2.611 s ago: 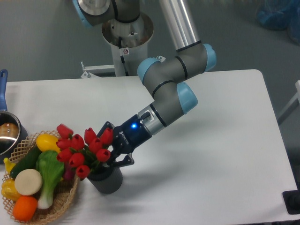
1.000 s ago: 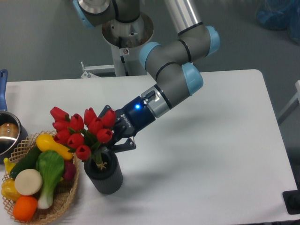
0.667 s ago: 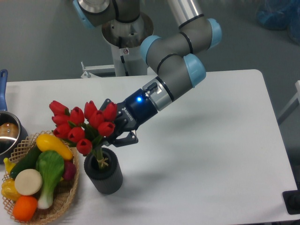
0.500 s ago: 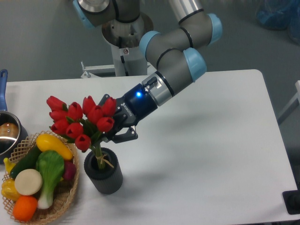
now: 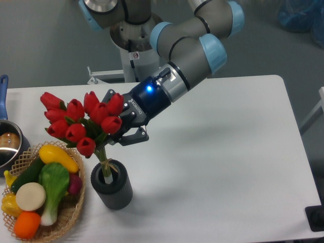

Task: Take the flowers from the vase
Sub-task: 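Lift the gripped tulip bunch up out of the grey vase, then carry the tulip bunch up and away from the vase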

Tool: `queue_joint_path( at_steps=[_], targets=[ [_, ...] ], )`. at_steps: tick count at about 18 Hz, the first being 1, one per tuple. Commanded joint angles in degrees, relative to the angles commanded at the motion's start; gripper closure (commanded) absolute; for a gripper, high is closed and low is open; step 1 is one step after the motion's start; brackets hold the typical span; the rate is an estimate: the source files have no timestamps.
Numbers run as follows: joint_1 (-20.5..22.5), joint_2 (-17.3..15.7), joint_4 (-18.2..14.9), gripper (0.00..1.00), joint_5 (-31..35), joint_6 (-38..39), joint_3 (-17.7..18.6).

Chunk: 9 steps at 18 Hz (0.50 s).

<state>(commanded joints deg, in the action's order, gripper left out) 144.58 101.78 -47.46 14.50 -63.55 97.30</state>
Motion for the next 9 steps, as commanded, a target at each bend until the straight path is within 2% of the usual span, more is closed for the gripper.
queue_joint_path(
  at_steps=[4, 9],
  targets=[
    [0.2, -1.3, -0.2, 0.63, 0.4, 5.2, -2.0],
    [1.0, -1.8, -0.3, 0.63, 0.5, 5.5, -2.3]
  ],
)
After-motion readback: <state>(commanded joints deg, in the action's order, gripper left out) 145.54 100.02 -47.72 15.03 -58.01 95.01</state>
